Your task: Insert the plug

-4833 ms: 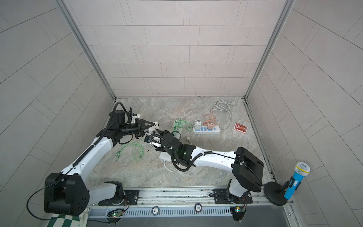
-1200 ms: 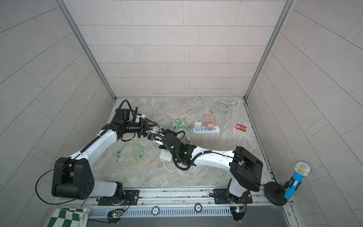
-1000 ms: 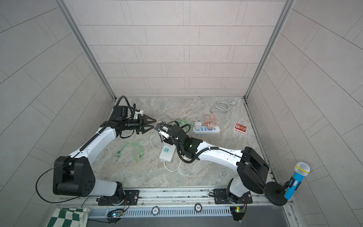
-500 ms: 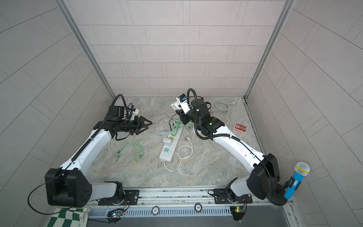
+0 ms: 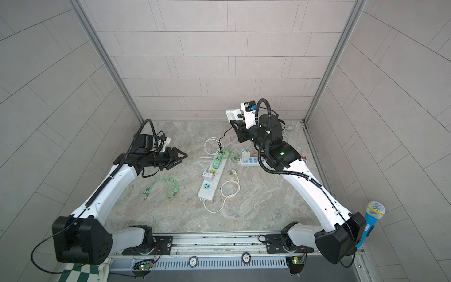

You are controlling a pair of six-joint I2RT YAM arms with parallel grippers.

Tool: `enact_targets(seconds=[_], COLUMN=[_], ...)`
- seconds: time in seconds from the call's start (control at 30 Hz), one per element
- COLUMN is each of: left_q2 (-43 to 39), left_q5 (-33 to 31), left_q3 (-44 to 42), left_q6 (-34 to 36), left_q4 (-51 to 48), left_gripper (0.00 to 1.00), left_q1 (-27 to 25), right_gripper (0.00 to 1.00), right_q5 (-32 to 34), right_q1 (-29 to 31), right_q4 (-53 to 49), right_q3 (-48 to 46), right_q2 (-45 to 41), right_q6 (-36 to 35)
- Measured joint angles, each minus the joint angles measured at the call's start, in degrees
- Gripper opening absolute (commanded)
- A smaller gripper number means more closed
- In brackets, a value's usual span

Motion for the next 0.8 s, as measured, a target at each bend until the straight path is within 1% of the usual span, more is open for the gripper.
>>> enact_targets(seconds=[0.2,0.37,0.5,0.67,0.8], left_q2=[-0.11,-0.11,-0.13,-0.22,0.00], left_q5=[-0.31,-0.15,-0.07,0.22,1.09], left_q3=[-1.77,-4.11,-4.57,-4.61,-4.83], left_q6=[0.24,0.20,0.37,0.42,0.39], left_q4=[0.81,1.64,1.68,2.36,3.65], left_gripper=[0.57,0.56,0.56,0.55,0.54], left_q1=[0.00,0.00,0.00,0.00,0.00], right_gripper=[0.01,0.01,0.01,0.01,0.01], right_q5=[3.54,3.04,1.38,-0.11,-6.36], right_q1=[-2.36,-2.47,-2.27,-0.39,0.72], right_q4=[0.94,1.36,0.63,-4.83,-7.87], right_q3=[-1.16,-3.43,-9.33,-14.56,-16.37], right_q2=[-4.46,-4.50,-3.76,-2.78,-2.36], right_q6=[2.69,3.54,3.63,1.86,0.61])
